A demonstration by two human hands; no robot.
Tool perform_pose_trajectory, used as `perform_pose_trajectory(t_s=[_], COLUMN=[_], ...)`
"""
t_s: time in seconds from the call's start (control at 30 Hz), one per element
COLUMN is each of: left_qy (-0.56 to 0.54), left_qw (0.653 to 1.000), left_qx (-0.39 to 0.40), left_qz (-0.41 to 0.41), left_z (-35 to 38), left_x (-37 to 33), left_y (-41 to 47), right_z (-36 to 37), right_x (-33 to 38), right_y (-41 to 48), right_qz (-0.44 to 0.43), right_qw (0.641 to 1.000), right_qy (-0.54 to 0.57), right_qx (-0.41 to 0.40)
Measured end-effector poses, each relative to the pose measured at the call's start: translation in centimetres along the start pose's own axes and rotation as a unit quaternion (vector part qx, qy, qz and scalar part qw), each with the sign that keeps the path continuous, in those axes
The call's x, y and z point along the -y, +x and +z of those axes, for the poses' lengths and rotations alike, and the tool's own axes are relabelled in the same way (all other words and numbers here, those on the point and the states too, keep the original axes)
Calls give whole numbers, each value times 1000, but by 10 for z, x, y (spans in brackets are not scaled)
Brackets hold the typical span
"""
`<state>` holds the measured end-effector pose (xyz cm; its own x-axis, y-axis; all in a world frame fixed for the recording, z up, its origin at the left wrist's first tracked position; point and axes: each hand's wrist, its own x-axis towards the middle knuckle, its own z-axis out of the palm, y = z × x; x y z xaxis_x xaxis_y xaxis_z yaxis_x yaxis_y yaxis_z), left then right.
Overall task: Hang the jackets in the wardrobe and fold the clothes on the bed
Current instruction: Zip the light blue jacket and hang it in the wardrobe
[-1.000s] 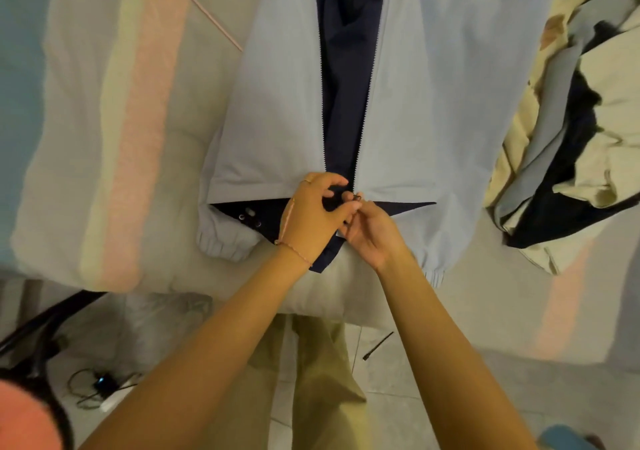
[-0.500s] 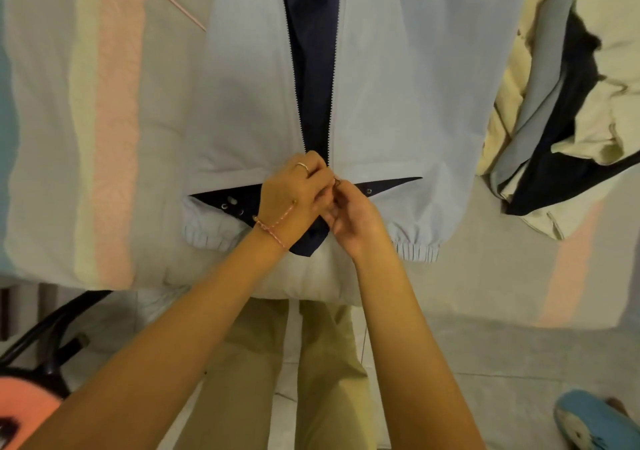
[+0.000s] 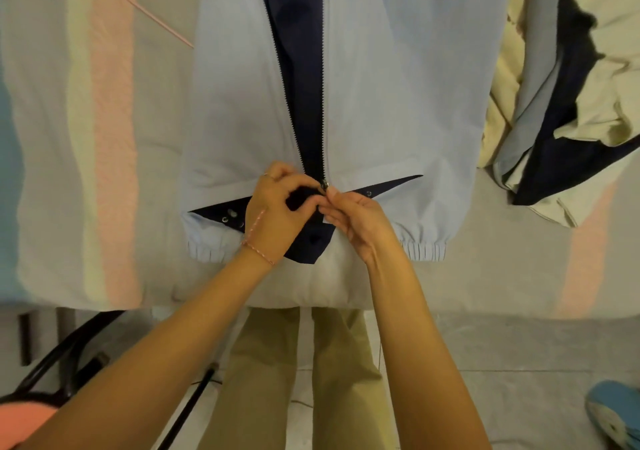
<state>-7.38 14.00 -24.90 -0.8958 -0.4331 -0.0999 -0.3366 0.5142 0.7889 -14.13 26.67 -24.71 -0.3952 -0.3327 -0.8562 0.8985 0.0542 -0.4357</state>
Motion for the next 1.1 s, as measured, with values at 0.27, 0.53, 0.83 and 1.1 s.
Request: perform_pose_trajectory(t_s=[0.27, 0.53, 0.83, 1.1], left_qy=[-529, -496, -464, -467], left_qw=[641, 703, 772, 771], left_qx=[-38, -109, -108, -104], left_qz=[-555, -498, -420, -420], left_z=[3, 10, 0, 0], left_x=[-4, -21, -29, -30], left_y=[15, 22, 20, 12], right_z=[1, 18, 37, 48], right_x=[-12, -4, -20, -15], right_y=[5, -4, -12, -18], right_qz=[-52, -50, -107, -99], right_qw=[997, 993, 985, 976], right_qy=[-41, -69, 86, 184], right_qx=[-40, -79, -108, -64])
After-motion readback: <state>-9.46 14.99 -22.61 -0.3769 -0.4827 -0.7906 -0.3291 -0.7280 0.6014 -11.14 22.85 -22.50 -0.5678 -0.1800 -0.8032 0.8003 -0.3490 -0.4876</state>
